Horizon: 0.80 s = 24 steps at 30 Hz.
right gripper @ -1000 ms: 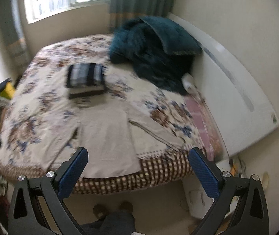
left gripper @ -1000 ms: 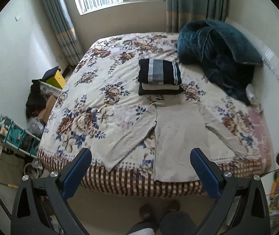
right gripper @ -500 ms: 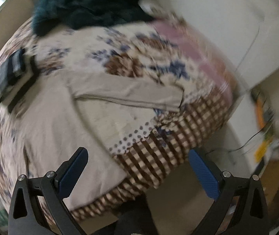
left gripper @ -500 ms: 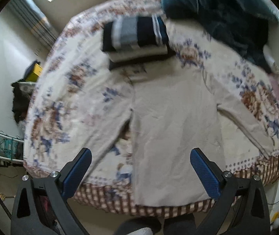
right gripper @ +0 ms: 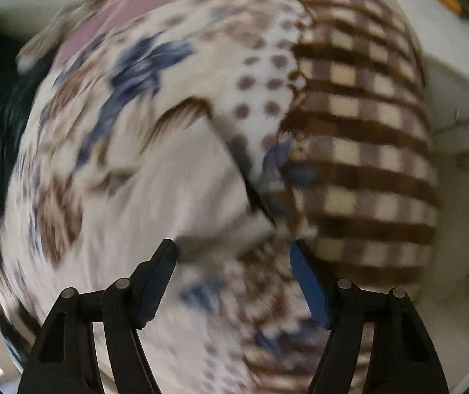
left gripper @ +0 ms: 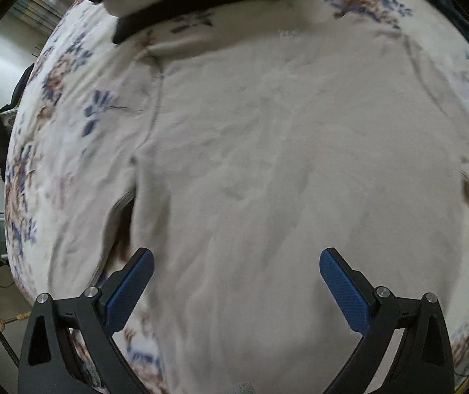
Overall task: Fold small clothes
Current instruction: 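Grasp the beige shirt's sleeve with the right gripper and fold it across the body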
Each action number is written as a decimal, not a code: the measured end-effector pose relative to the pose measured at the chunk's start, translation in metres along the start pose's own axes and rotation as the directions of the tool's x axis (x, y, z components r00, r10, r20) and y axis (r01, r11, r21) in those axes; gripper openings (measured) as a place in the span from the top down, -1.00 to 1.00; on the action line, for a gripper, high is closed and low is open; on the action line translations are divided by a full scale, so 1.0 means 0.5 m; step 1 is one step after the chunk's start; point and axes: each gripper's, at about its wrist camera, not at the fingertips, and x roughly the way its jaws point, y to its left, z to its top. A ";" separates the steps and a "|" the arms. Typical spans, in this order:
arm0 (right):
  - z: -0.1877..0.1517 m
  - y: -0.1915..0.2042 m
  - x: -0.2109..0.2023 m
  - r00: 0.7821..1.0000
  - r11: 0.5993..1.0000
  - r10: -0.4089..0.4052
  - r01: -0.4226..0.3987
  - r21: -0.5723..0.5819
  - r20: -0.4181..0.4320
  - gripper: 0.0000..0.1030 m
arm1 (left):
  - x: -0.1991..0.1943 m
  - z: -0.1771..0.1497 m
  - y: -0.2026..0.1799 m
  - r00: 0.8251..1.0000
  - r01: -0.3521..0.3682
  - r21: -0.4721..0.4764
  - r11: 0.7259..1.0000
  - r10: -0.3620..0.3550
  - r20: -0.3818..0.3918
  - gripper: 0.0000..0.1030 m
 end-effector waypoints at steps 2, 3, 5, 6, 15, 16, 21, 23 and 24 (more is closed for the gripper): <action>0.006 0.002 0.016 0.999 0.998 0.014 -0.016 0.062 0.034 -0.43 | 0.018 0.017 -0.003 1.000 0.003 -0.001 1.000 -0.003 -0.007 -1.00; 0.007 0.006 0.018 0.998 0.996 0.015 -0.020 0.088 0.053 -0.42 | 0.023 0.023 -0.003 1.000 0.006 -0.004 1.000 -0.006 -0.008 -1.00; 0.002 0.015 0.016 0.995 0.989 0.025 -0.040 0.142 0.101 -0.23 | 0.026 0.032 0.002 1.000 0.014 -0.018 1.000 -0.015 -0.005 -1.00; -0.003 0.023 0.015 0.993 0.988 0.017 -0.035 0.151 0.121 0.01 | 0.026 0.035 0.004 1.000 0.018 -0.025 1.000 -0.019 -0.006 -1.00; -0.018 0.136 -0.017 0.984 1.000 -0.005 0.010 -0.026 0.180 0.83 | 0.003 0.018 0.054 0.999 0.039 -0.074 0.996 -0.039 -0.001 -1.00; -0.028 0.165 -0.031 0.980 0.997 0.000 0.015 -0.077 0.198 0.83 | 0.002 0.014 0.060 0.999 0.038 -0.078 0.996 -0.038 -0.001 -1.00; -0.102 0.294 -0.113 0.967 0.939 0.086 0.002 -0.345 0.242 0.84 | -0.001 -0.015 0.104 0.999 0.036 -0.131 0.991 -0.038 -0.015 -1.00; -0.159 0.360 -0.153 0.961 0.876 0.146 -0.016 -0.482 0.233 0.84 | -0.003 -0.028 0.128 0.999 0.035 -0.147 0.988 -0.038 -0.013 -1.00; -0.196 0.400 -0.173 0.958 0.828 0.182 -0.027 -0.560 0.223 0.84 | -0.005 -0.038 0.143 0.999 0.033 -0.157 0.987 -0.035 -0.010 -1.00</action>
